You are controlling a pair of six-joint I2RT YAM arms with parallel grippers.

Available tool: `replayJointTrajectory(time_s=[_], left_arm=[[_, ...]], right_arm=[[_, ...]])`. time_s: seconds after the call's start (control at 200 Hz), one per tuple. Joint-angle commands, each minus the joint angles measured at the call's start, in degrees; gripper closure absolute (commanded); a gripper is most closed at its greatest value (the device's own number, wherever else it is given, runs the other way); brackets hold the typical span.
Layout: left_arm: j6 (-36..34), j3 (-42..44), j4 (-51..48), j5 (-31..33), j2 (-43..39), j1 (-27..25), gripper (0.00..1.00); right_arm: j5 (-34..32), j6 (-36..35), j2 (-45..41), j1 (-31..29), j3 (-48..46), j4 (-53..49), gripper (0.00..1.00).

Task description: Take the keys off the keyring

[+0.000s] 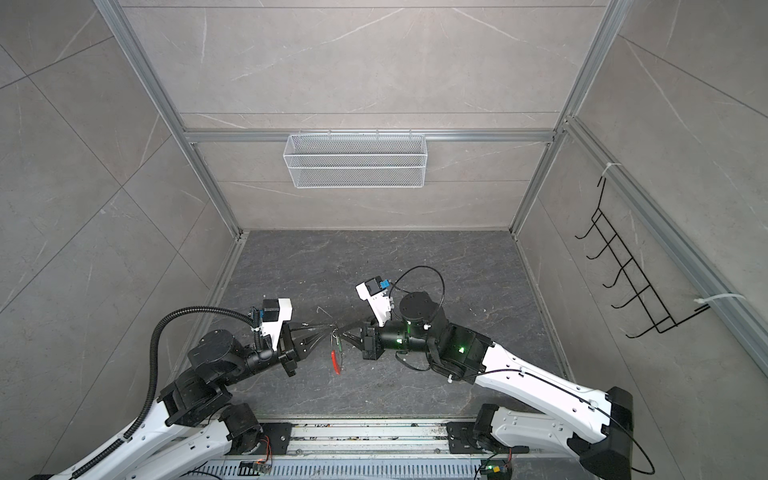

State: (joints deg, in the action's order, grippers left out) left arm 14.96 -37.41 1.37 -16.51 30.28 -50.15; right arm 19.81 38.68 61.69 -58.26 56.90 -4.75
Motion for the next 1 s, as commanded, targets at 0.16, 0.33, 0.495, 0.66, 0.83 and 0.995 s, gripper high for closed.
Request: replayJointTrajectory(time_s=[0.16,0.33,0.495,0.66,0.83,0.995], left_arm=[[-1.28,2.38,18.01,-3.17,-1.15,-0.39,1.00],[-1.79,4.14,23.97,-3.85,0.17,-0.39,1.00],[-1.48,5.58,29.06,-4.67,1.93,-0.40,1.00],[-2.51,4.82,25.68,-1.81,1.49,-0.39,1.00],[-2.92,4.07,19.86,2.78,0.25,-0.41,1.00],[-2.92,4.31,15.77,7.11,-1.86,-0.39,1.00]], right_arm=[[6.85,8.72,2.54,2.26,-2.19,7.05,1.00],[10.27,11.30,4.69,2.51,-1.71,10.46,1.00],[11.30,13.00,5.72,2.79,-1.97,12.83,1.00],[10.16,11.82,3.43,3.80,-2.41,9.99,1.00],[7.92,7.11,-0.81,4.92,-2.98,3.25,1.00],[1.70,1.34,-5.41,5.17,-2.64,-6.18,1.00]])
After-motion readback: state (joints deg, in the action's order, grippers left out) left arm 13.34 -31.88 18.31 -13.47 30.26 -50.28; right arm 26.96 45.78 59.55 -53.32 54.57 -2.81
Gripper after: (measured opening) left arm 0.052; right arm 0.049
